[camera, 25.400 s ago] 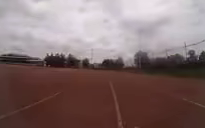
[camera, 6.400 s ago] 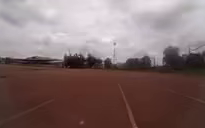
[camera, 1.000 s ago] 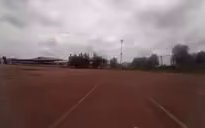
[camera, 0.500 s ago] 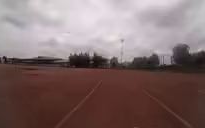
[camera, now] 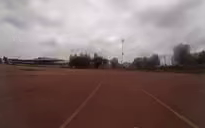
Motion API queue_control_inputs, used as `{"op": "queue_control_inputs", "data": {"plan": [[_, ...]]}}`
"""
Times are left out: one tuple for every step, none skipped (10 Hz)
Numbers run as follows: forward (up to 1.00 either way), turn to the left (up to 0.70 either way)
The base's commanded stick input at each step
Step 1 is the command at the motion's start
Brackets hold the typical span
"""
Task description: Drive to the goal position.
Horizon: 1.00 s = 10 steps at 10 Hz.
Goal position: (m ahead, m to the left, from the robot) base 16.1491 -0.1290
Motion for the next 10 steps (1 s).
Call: {"op": "queue_control_inputs", "data": {"plan": [[0.70, 0.00], [0.70, 0.00], [0.70, 0.00], [0.70, 0.00], [0.70, 0.00], [0.70, 0.00], [0.70, 0.00], [0.70, 0.00], [0.70, 0.00], [0.70, 0.00]]}}
